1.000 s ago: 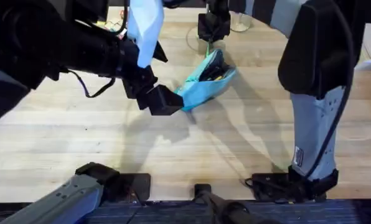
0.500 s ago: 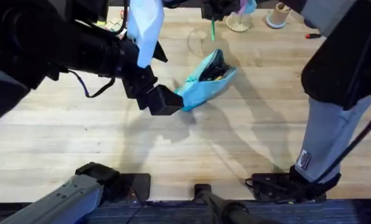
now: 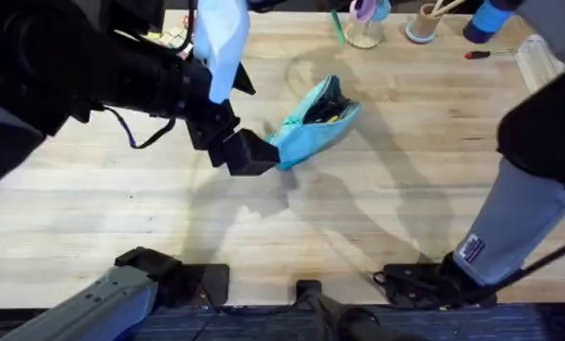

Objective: Unzip the bag, pick up the pens from the table one at a time and place them inside, then zip the bag closed.

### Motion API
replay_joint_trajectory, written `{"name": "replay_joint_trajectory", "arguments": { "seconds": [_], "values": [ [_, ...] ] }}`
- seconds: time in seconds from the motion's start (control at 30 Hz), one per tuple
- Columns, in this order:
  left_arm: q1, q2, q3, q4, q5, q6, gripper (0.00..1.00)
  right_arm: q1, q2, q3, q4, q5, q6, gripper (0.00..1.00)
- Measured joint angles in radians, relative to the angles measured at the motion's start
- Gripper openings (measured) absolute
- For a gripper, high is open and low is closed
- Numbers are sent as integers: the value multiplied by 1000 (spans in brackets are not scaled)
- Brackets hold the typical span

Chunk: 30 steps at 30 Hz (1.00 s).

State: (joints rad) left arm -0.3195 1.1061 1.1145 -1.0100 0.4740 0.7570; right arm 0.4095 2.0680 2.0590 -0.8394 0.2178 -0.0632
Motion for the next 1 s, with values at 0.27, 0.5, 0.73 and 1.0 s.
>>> {"name": "replay_joint_trajectory", "arguments": {
  "seconds": [0.27, 0.5, 0.73, 1.0],
  "values": [
    [0, 0, 0, 0, 0, 0, 993, -4, -107, 0, -85, -141, -227, 31],
    [0, 0, 0, 0, 0, 0, 993, -42, -190, 0, -168, -287, -405, 33],
    [0, 0, 0, 0, 0, 0, 993, -74, -237, -8, -236, -403, -618, 33],
    [0, 0, 0, 0, 0, 0, 994, -101, -311, -110, -350, -486, -963, 32]
  ]
}}
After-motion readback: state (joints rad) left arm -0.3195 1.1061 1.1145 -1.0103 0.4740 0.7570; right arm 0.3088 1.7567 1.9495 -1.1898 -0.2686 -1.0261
